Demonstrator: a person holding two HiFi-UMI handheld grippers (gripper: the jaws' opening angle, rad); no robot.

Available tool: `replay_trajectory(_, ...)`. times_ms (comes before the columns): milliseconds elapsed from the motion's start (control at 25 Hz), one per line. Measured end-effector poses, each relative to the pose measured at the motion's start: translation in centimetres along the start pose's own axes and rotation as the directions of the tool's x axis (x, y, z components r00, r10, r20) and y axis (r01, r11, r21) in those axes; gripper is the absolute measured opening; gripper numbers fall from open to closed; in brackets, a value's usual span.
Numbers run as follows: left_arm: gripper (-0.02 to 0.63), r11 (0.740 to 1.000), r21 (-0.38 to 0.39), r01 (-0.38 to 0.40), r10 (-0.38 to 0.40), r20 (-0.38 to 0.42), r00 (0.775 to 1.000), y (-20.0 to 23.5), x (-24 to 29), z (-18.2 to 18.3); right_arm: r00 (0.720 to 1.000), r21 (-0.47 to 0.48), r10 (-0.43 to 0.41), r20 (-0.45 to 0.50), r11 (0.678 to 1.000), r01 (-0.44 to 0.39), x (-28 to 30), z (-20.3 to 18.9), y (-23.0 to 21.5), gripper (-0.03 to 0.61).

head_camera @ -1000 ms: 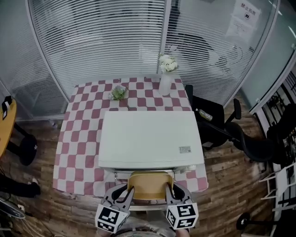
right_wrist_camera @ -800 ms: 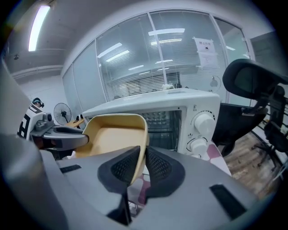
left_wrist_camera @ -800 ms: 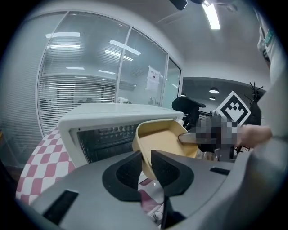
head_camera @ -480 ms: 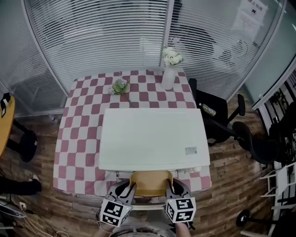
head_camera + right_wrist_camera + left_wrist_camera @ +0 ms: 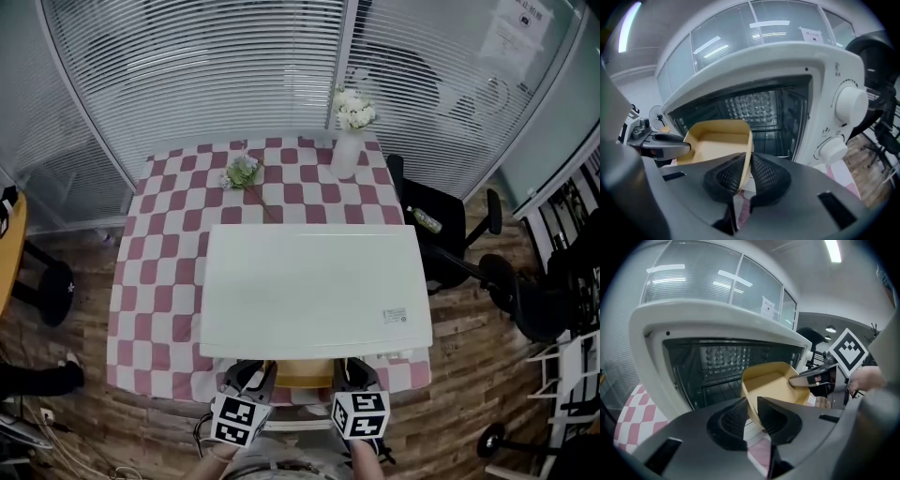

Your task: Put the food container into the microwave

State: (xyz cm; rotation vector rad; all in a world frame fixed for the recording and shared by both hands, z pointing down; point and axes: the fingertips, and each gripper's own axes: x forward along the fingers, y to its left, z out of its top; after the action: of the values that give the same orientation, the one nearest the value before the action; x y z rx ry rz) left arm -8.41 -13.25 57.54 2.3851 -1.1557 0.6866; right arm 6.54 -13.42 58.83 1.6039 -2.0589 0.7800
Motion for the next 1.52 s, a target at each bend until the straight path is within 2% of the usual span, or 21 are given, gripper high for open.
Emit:
replay_trajectory(360, 0.064, 0.999, -0.042, -0.006, 0.004, -0.041, 0.999, 1.4, 2.2, -0.6, 0.999, 0.011, -0.016, -0.051, 1.0, 0.017, 2.7, -0.1, -0.7, 0.015)
replay_trajectory(880, 0.074, 0.997, -0.08, 0.01, -0.014, -0.044, 0.999, 2.7, 3.7, -0.7, 0.995, 0.082, -0.035, -0.095, 0.996, 0.043, 4.9, 0.4, -1.1, 0.009)
replay_trajectory(960, 0.083, 0.998, -0.059, 0.018, -0.02, -0.029, 0.999, 2.6, 3.6, -0.4, 0.994, 0.083, -0.038, -0.099, 0.995, 0.047, 5.2, 0.6, -1.2, 0.008)
replay_trajectory(1080, 0.168, 0.999, -0.003, 0.044, -0.044, -0.01, 0.999, 1.8, 3.1, -0.3, 0.995, 0.096, -0.03, -0.098, 0.995, 0.039, 5.6, 0.9, -1.1, 0.005)
replay_trajectory(1160, 0.199, 0.998, 0.019, 0.064, -0.064, -0.002, 0.998, 1.1, 2.5, -0.7, 0.995, 0.093, -0.026, -0.097, 0.995, 0.035, 5.7, 1.0, -1.1, 0.005)
replay_trajectory(1360, 0.236, 0.994, 0.091, 0.056, -0.06, 0.041, 0.997, 0.6, 0.6, -1.2, 0.995, 0.096, -0.019, -0.099, 0.995, 0.028, 5.9, 0.9, -0.6, 0.005)
replay_trajectory(1520, 0.25, 0.981, 0.177, 0.078, -0.083, 0.02, 0.996, 0.1, -0.4, -1.5, 0.995, 0.111, -0.026, -0.096, 0.993, 0.037, 6.0, 1.3, -0.7, 0.005)
